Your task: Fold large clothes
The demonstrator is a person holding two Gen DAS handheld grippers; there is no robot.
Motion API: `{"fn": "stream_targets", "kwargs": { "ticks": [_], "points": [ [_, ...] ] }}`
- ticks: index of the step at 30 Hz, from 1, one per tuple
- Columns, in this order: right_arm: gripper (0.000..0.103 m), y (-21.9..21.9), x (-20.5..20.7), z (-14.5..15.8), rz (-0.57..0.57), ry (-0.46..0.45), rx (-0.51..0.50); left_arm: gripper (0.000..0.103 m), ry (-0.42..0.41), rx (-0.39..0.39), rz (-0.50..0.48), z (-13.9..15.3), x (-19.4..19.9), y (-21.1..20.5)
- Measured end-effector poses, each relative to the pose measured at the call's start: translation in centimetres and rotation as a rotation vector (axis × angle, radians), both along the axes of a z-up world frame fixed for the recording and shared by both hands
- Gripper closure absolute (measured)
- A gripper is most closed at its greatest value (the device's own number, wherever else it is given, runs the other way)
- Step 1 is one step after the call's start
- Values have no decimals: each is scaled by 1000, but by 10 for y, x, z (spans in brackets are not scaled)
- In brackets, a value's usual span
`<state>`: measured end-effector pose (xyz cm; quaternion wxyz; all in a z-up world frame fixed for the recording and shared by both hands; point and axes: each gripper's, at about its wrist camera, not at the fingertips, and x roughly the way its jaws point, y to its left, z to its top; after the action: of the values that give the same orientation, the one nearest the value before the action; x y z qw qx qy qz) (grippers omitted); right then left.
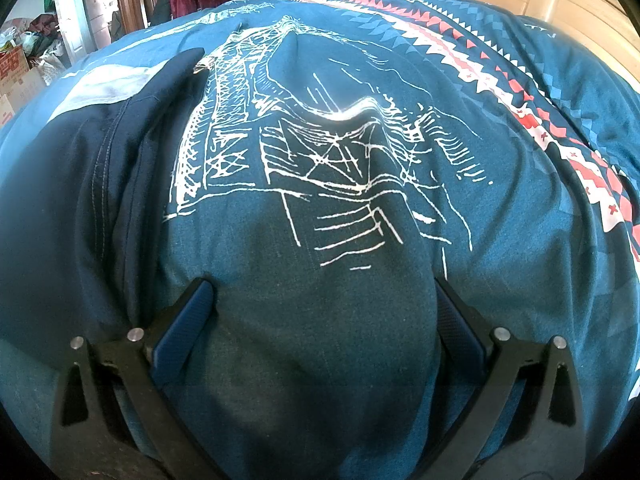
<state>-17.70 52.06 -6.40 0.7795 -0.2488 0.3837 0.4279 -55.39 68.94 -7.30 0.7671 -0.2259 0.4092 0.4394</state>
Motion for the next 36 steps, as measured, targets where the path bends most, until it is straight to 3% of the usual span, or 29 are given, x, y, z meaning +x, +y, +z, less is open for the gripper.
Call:
{"fn": "stream_targets", "kwargs": {
  "ticks": [36],
  "points": [
    [0, 0, 0, 0, 0, 0, 0, 0, 11, 5, 4, 0, -1, -1]
  ]
}}
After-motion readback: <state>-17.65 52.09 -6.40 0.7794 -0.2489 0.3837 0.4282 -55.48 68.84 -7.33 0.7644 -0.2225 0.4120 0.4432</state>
